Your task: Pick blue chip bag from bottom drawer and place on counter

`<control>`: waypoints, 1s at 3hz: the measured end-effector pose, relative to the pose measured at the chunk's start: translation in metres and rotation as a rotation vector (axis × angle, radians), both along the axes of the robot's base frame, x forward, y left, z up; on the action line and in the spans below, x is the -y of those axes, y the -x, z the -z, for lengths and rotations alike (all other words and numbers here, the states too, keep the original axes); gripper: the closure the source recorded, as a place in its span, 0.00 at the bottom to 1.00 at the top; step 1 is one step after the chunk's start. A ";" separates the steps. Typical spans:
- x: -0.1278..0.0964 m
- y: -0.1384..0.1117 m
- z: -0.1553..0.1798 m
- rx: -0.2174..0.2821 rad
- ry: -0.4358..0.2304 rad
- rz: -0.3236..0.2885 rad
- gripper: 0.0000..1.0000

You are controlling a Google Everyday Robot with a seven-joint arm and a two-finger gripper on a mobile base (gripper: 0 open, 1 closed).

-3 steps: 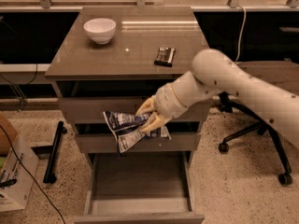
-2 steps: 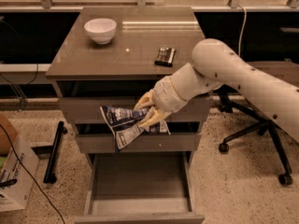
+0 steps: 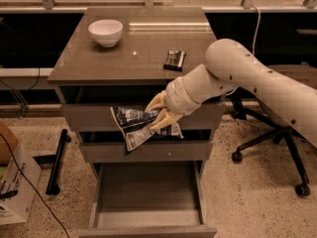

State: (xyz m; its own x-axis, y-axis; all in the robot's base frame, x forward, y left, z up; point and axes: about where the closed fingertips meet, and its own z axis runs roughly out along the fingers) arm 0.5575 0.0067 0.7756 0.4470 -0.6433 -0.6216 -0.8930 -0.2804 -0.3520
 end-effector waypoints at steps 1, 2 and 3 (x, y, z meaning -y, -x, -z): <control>0.005 -0.030 -0.014 0.055 -0.003 0.062 1.00; 0.011 -0.065 -0.031 0.125 -0.013 0.124 1.00; 0.011 -0.093 -0.050 0.192 -0.041 0.168 1.00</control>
Offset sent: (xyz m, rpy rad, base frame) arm 0.1145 -0.0242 0.0597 0.0295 -0.2289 -0.2195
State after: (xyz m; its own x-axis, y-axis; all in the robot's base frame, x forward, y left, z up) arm 0.6501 -0.0038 0.8257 0.4480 -0.6943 -0.5632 -0.8418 -0.1155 -0.5273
